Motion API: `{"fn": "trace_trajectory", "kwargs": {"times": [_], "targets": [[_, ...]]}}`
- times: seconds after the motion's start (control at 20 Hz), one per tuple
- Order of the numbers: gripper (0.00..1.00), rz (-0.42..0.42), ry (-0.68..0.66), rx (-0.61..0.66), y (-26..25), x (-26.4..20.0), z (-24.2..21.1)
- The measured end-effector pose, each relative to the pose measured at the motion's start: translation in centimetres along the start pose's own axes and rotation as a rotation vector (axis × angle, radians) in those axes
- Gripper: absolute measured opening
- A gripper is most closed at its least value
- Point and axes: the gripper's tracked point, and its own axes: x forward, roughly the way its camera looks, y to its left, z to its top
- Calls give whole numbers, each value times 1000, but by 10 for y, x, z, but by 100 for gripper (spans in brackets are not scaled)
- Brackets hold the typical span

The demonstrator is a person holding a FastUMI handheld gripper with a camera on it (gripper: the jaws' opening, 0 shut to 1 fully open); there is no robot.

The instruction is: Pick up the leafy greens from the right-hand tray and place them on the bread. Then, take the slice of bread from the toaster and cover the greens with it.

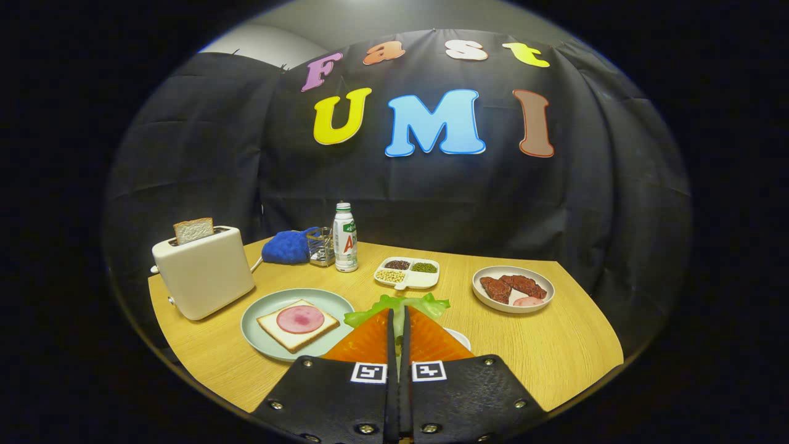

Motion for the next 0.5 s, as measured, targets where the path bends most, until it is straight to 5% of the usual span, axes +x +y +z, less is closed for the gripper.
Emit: {"fn": "trace_trajectory", "kwargs": {"times": [0.5], "targets": [[1,116,-30,0,71,19,16]]}}
